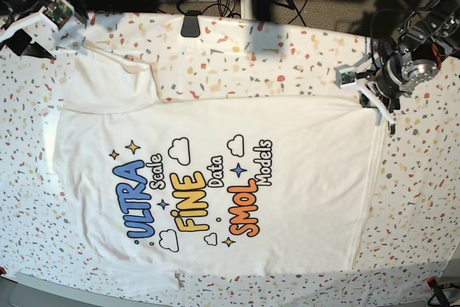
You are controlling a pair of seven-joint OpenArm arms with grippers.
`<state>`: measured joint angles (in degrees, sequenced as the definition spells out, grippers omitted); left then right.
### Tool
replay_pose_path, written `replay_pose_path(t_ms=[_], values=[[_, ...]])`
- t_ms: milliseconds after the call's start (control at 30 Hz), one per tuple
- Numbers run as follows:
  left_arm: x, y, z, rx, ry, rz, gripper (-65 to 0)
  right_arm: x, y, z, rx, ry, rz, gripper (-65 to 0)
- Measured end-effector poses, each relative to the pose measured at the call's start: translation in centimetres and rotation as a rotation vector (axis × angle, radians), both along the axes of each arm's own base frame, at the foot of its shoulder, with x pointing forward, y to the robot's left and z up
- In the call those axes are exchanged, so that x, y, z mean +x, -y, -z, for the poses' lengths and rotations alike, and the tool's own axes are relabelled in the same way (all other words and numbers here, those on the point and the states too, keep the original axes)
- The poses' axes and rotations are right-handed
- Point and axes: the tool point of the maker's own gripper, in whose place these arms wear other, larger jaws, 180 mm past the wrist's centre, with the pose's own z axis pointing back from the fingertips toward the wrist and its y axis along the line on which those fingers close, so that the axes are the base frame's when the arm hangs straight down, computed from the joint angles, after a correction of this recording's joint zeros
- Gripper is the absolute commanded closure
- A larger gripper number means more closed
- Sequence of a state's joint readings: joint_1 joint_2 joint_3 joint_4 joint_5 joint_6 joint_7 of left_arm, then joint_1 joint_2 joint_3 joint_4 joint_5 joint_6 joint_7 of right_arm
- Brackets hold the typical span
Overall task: Fold the T-shirt properly
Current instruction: 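Grasp the shirt's shoulder edges with the left and right grippers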
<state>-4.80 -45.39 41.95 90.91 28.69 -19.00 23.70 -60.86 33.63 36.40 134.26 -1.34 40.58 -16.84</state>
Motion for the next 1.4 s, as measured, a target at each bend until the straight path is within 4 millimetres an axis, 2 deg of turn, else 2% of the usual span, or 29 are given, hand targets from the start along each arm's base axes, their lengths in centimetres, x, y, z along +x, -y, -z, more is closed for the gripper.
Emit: replay_pose_path(t_ms=[133, 233, 400, 533, 633, 833, 1000, 1200, 1300, 1400], values=[[0.2, 0.1, -0.5, 0.012, 0.013, -0.010, 0.0, 1.3, 1.1, -0.4, -0.046, 0.031, 0.040, -46.9], [0.3, 0.8, -1.1, -0.001, 0.027, 0.002, 0.0, 1.6, 2.4, -0.3, -0.099, 0.017, 0.087, -46.9], [0.5, 1.0, -1.6, 0.003, 0.041, -0.002, 0.0, 1.6, 2.1, -0.1, -0.080, 0.018, 0.078, -46.9], [0.5, 1.0, -1.6, 0.003, 0.041, -0.002, 0.0, 0.9, 3.1, 2.2, -0.046, -0.039, 0.108, -46.9], [0.5, 1.0, -1.7, 0.001, 0.041, -0.001, 0.0, 1.5, 4.0, 4.1, -0.028, -0.059, 0.147, -46.9], [0.5, 1.1, -1.7, -0.001, 0.040, -0.002, 0.0, 4.0, 2.6, 6.9, 0.055, -0.066, 0.146, -46.8], [0.5, 1.1, -1.7, -0.001, 0.040, -0.002, 0.0, 4.5, 2.5, 10.2, -0.146, -0.104, 0.036, -46.8], [0.4, 1.1, -1.7, -0.003, 0.039, -0.001, 0.0, 5.9, -0.4, 10.9, -0.152, -0.084, -0.080, -46.7], [0.5, 1.1, -1.7, 0.000, 0.039, -0.002, 0.0, 6.2, -0.6, 11.6, -0.146, -0.095, -0.084, -46.7], [0.5, 1.1, -1.7, -0.001, 0.040, -0.002, 0.0, 6.0, 0.2, 13.0, -0.150, -0.131, -0.064, -46.7]])
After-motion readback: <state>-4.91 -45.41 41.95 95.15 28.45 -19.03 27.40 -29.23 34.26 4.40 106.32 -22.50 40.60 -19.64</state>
